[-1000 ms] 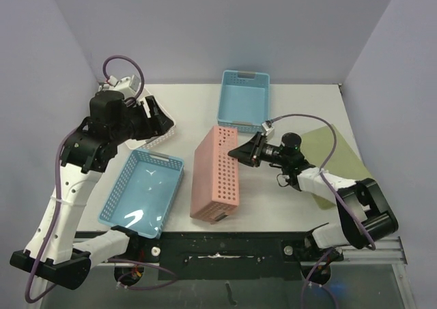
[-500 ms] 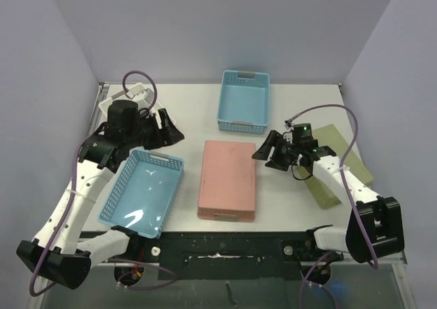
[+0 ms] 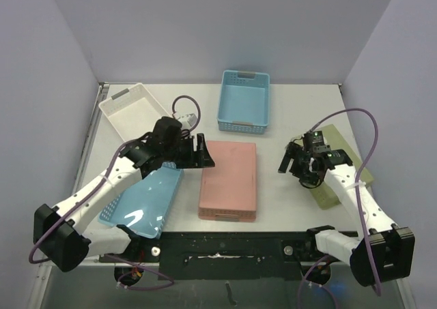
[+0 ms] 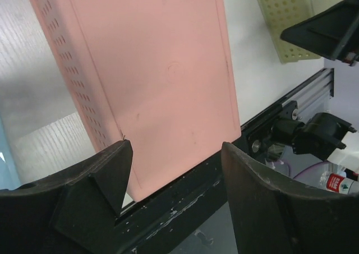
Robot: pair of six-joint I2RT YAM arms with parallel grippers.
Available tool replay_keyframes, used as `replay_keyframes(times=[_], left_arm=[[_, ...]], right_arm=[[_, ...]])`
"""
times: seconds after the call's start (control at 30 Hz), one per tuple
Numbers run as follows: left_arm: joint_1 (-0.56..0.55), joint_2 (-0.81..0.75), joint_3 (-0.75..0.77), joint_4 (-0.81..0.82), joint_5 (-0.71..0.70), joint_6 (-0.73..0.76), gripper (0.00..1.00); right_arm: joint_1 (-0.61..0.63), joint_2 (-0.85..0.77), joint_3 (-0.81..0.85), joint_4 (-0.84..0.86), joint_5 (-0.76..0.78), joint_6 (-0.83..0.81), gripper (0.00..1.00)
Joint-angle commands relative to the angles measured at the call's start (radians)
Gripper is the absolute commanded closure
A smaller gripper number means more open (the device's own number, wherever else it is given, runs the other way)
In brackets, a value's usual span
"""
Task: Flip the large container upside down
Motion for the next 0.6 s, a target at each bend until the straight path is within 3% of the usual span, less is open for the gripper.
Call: replay_keyframes(times=[0.0,0.03,0.17,0.43,0.57], left_arm=[[-0.035,0.061,-0.007,0.131,-0.021,-0.024,0.36],[-0.039,0.071,-0.005,0.132,-0.028,-0.021,0.36],[-0.046,0.089,-0.013,0.141,-0.050,-0.015,0.36],[-0.048,0.120,-0.066,0.177,-0.036,-0.016,0.36],[-0.054,0.153,-0.087,0.203,-0.017,-0.015,0.36]], right_arm=[[-0.036,-0.042,0.015,-0.132,0.117,0.024,0.21],[-0.043,-0.051,0.020,-0.148,0.127,0.043,0.20],[-0.075,-0.101,0.058,-0.256,0.213,0.146,0.00],[-0.177,-0.192,0.178,-0.447,0.452,0.318,0.02],[-0.340,-0.210,0.133,-0.341,0.348,0.212,0.03]])
